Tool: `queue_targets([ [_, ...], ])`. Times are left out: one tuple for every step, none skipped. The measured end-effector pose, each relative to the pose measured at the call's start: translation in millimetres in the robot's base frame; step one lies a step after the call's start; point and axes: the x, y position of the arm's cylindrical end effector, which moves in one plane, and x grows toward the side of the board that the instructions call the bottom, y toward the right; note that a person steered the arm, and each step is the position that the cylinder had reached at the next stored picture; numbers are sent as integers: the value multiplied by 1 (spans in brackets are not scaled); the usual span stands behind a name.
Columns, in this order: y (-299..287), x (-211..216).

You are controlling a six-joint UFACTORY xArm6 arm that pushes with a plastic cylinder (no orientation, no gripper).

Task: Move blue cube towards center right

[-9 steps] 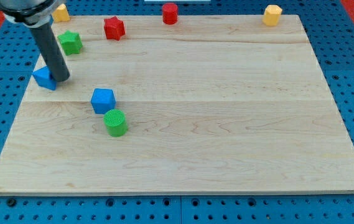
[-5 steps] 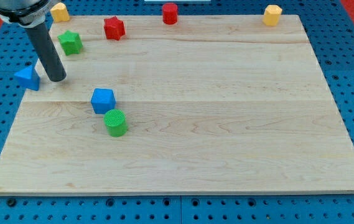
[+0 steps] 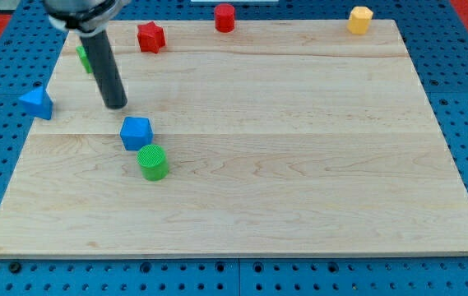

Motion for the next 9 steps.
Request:
queue_targets([
  [-8, 48],
  [16, 67],
  [54, 67],
  [57, 68],
  [32, 84],
  [34, 84],
  [78, 66],
  [95, 57],
  [89, 67],
])
